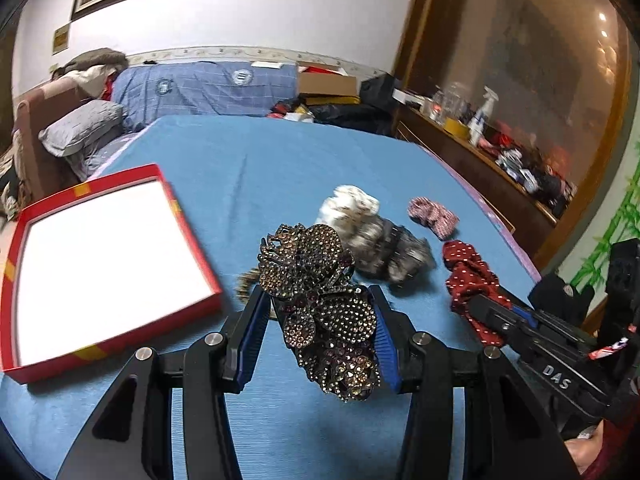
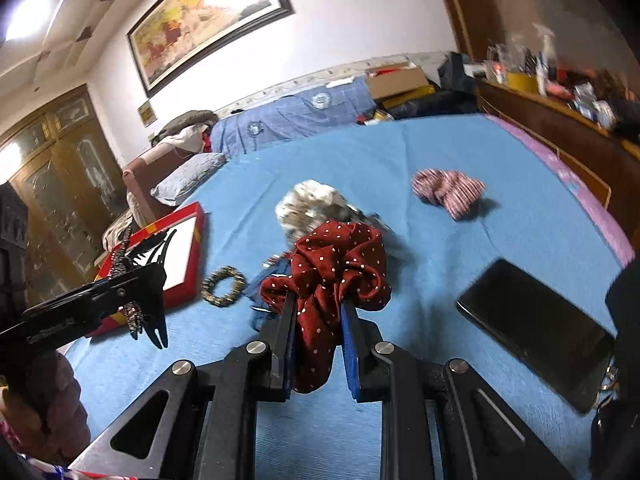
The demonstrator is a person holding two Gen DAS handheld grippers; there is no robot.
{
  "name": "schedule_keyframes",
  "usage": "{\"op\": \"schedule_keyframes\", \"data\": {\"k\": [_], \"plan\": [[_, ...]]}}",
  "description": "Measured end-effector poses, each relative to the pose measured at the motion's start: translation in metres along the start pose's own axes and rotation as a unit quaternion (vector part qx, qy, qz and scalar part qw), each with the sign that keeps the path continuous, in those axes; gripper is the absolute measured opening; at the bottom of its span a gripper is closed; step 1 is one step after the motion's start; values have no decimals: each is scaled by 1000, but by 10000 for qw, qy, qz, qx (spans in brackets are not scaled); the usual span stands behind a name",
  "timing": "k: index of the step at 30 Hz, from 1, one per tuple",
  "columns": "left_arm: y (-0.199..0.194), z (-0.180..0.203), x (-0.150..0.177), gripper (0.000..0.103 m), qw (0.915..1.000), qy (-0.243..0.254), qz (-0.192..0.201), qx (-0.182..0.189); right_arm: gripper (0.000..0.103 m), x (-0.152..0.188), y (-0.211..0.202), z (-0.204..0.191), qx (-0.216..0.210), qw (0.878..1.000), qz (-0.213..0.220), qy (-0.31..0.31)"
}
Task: Organize jewelry
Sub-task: 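Carry the scrunchie and flower clip in both tools over the red box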
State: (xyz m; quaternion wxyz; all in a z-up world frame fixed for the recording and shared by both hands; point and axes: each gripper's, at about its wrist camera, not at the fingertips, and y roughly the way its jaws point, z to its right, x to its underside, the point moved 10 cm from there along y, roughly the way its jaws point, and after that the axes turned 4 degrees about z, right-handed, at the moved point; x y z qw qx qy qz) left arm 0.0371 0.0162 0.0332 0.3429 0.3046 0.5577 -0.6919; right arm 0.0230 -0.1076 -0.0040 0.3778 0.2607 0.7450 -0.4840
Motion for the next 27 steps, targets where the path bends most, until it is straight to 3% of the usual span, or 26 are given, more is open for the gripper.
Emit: {"op": "schedule_keyframes", "data": {"k": [16, 27], "plan": [[-48, -119, -22, 48, 9952, -659, 421, -595, 22, -25, 45, -133, -867, 9936, -407, -604], [-48, -227, -40, 48, 9865, -1056, 121, -1249, 22, -43, 111, -218, -1219, 9849, -763, -962]]}}
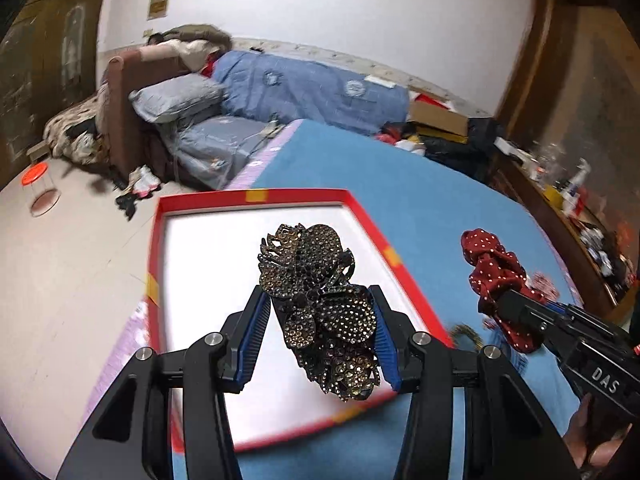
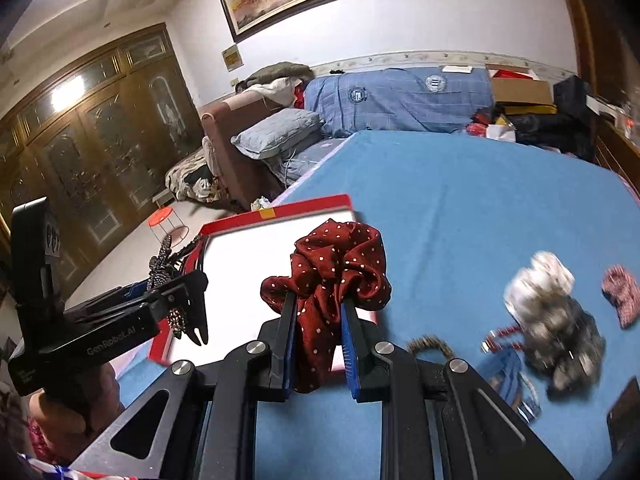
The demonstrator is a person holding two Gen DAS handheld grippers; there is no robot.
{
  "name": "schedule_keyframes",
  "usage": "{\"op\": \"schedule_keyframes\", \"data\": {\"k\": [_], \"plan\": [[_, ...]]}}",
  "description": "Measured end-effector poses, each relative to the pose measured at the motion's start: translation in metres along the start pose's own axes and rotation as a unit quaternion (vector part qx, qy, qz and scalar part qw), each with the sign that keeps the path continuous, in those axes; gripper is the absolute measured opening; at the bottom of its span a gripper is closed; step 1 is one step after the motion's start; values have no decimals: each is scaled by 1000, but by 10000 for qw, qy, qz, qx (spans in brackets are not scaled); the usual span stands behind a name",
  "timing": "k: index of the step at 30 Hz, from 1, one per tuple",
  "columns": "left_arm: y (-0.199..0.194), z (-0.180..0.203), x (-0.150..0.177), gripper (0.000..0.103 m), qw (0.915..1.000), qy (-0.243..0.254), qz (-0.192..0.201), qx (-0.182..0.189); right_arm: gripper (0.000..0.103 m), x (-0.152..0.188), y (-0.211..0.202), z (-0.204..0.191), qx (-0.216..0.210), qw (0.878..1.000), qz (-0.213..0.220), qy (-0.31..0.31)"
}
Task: Organize jewelry
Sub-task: 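Carry the scrunchie and flower clip in both tools over the red box, then open both tools to drop the scrunchie and clip into the box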
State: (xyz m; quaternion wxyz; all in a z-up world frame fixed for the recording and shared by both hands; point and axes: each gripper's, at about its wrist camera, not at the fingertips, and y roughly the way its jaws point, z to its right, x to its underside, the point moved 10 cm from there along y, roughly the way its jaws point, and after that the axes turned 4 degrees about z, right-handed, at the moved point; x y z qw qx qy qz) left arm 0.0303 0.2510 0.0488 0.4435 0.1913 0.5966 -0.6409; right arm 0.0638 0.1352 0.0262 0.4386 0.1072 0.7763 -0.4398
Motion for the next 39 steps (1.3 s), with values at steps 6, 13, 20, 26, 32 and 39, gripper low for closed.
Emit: {"op": "schedule_keyframes", "data": {"k": [6, 13, 20, 26, 32, 39], "plan": [[48, -21, -22, 48, 9991, -91, -410, 12, 22, -23, 60, -18, -109, 9994, -324, -79], [98, -45, -39, 48, 9970, -302, -712, -62, 22, -38, 133, -26, -31, 9978, -650, -97], [133, -57, -32, 48, 9936, -435, -1030, -160, 22, -41, 181, -25, 54, 9958, -910, -82], [149, -70, -31, 48, 9919, -536, -1128, -240, 22, -34, 203, -24, 90, 9943, -1056, -112], [148, -76, -30, 58, 9917, -584, -1088, -353, 35, -33, 215, -20, 263, 9939, -1062, -168], [138, -78, -32, 76, 9923, -632, -1014, -324, 64, -38, 202, -1, 233, 9960, -841, 196]]}}
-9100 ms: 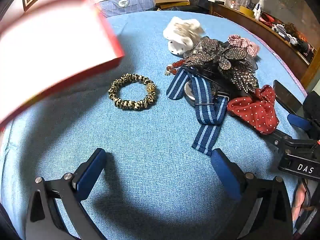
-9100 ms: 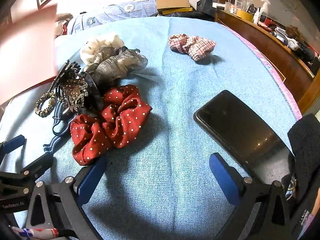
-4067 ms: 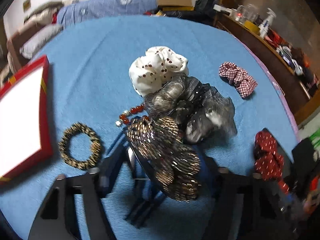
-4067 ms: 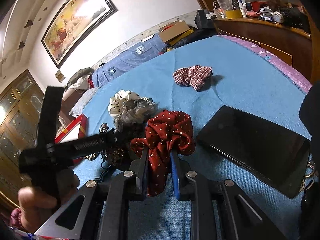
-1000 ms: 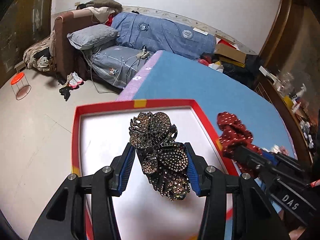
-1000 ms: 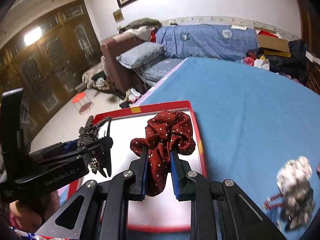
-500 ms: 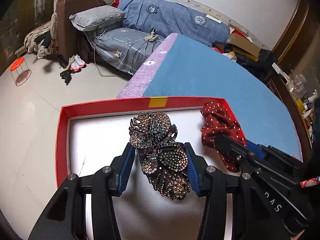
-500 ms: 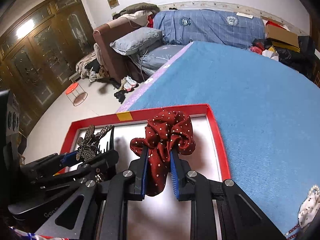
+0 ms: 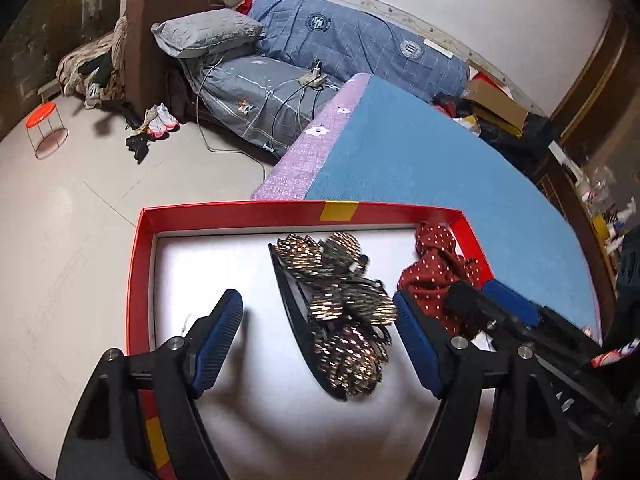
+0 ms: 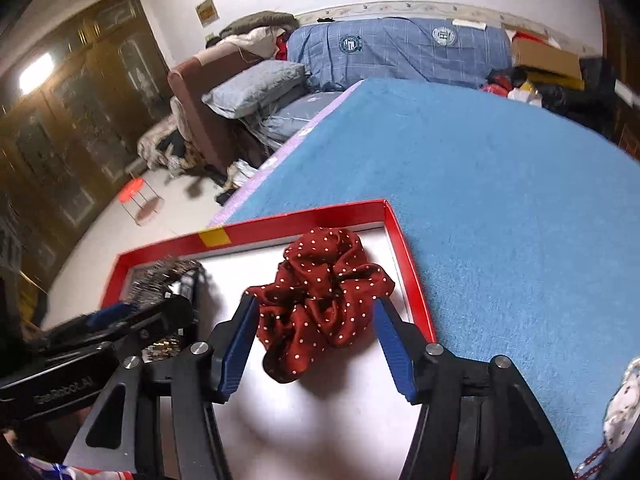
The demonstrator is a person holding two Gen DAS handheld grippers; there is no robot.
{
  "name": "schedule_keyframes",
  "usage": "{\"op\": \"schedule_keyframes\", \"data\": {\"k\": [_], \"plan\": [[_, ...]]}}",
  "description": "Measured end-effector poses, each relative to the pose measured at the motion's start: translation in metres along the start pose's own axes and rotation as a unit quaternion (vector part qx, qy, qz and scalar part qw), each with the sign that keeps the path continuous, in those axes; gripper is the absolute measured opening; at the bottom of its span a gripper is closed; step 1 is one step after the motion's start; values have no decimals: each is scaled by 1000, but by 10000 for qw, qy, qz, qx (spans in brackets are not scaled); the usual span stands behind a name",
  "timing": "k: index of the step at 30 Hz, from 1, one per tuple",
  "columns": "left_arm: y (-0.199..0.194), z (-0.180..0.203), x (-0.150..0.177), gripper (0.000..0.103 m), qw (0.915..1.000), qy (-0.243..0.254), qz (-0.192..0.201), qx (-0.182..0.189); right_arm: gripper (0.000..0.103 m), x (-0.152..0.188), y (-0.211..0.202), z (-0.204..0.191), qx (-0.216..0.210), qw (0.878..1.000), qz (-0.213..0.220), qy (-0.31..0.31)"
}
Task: Organize jewelry
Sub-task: 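Open both tools to drop the scrunchie and clip into the box, then move both empty tools back to the accessory pile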
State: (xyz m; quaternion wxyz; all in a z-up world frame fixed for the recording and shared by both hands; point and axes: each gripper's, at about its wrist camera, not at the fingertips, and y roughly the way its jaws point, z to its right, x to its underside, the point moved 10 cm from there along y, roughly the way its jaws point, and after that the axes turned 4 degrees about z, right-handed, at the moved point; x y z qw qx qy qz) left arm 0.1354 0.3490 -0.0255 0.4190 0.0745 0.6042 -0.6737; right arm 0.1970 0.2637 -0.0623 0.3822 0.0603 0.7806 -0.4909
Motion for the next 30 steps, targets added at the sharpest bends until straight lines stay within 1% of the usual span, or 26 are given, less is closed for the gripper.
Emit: {"op": "schedule_keyframes", "data": {"k": [2, 4, 6, 7, 9, 12, 14, 16, 18, 21, 23, 26, 28, 30], "plan": [[-9, 2, 4, 76, 9999, 107, 40, 5, 64, 0, -8, 0, 12, 10000, 31, 21], [-20, 3, 10, 76, 9998, 119, 173, 27, 64, 1, -20, -3, -85, 9999, 145, 1], [-30, 0, 15, 76, 9993, 64, 347, -125, 65, 1, -29, 1, 187, 9992, 324, -156], [-35, 1, 19, 76, 9989, 25, 446, -137, 65, 1, -32, 1, 191, 9989, 396, -169], [-40, 6, 24, 76, 9988, 23, 486, -15, 71, 5, -36, 3, 119, 9987, 487, -69], [-44, 13, 34, 76, 9990, 236, 370, -111, 71, 16, -36, 6, 169, 9992, 353, -46], [-50, 15, 41, 76, 9987, 331, 347, -187, 71, 18, -40, 8, 275, 9990, 344, -125], [-57, 18, 50, 76, 9985, 399, 330, -160, 71, 22, -45, 6, 359, 9986, 318, -217], [-67, 19, 58, 76, 9981, 463, 386, -144, 71, 30, -54, 7, 353, 9986, 348, -198], [-82, 17, 65, 76, 9974, 470, 528, -172, 71, 42, -68, 8, 222, 9991, 355, -43], [-95, 17, 67, 76, 9964, 451, 683, -215, 71, 47, -80, 9, 153, 9989, 437, 56], [-118, 22, 66, 76, 9932, 473, 1032, -273, 71, 46, -114, 14, 125, 9964, 807, 213], [-136, 33, 69, 76, 9905, 525, 1257, -165, 71, 49, -143, 23, 145, 9945, 990, 307], [-148, 47, 77, 76, 9890, 586, 1355, -49, 76, 53, -166, 30, 102, 9926, 1148, 394]]}}
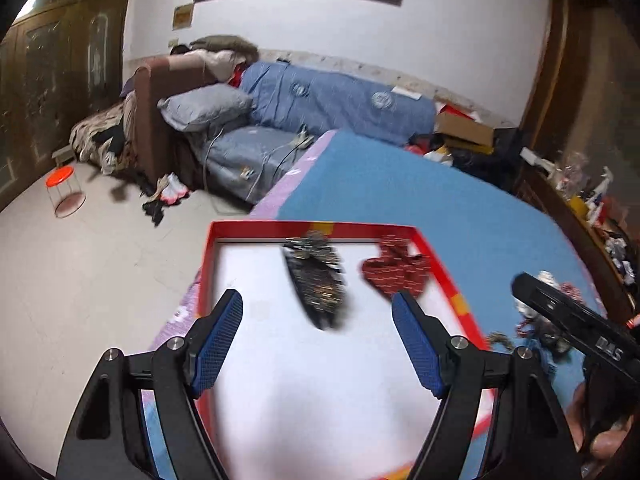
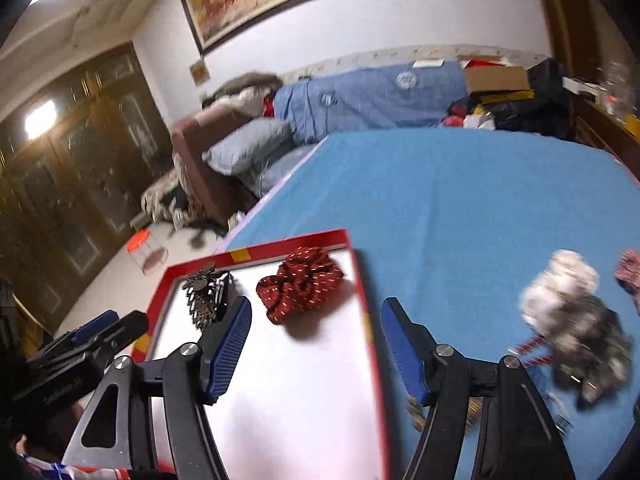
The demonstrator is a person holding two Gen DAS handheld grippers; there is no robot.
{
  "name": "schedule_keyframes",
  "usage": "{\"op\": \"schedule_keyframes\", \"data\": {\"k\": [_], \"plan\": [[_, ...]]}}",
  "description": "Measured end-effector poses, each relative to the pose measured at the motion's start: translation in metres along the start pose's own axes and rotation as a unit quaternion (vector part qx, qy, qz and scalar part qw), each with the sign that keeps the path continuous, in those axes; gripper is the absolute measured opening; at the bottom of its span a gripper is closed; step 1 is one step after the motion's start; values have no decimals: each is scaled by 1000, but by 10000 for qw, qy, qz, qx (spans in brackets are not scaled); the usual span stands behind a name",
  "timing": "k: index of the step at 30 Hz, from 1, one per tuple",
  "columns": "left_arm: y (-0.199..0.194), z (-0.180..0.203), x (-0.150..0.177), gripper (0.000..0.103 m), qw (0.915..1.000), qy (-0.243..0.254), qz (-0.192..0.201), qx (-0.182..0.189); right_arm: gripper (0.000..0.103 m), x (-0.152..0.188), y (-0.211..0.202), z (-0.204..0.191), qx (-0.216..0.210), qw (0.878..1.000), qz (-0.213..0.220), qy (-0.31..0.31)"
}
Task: Organize jewelry
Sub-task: 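Move both empty tools back to the accessory pile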
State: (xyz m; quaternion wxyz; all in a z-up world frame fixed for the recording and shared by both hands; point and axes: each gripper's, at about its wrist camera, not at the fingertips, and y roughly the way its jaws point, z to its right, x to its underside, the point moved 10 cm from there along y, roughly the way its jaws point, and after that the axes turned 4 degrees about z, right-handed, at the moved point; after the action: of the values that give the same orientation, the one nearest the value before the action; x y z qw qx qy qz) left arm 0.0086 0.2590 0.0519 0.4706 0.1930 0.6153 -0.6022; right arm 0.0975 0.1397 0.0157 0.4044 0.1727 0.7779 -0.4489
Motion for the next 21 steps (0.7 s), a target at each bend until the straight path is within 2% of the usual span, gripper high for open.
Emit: {"op": "schedule_keyframes", "data": {"k": [3, 10, 15, 21], "plan": [[-12, 31, 13, 76, 9995, 163, -10, 266, 76, 11, -38, 17, -52, 9998, 147, 76], [-26, 121, 66, 76, 9920, 751, -350, 951, 76, 32, -110, 66, 321, 9982, 503, 90], [-37, 172, 102, 76, 9856, 1119, -443, 1187, 76, 58, -153, 102, 601, 9963, 589, 155], [-39, 207, 136, 76, 9767, 1587, -686, 1271, 76, 94, -187, 142, 947, 9933, 577, 312]]}}
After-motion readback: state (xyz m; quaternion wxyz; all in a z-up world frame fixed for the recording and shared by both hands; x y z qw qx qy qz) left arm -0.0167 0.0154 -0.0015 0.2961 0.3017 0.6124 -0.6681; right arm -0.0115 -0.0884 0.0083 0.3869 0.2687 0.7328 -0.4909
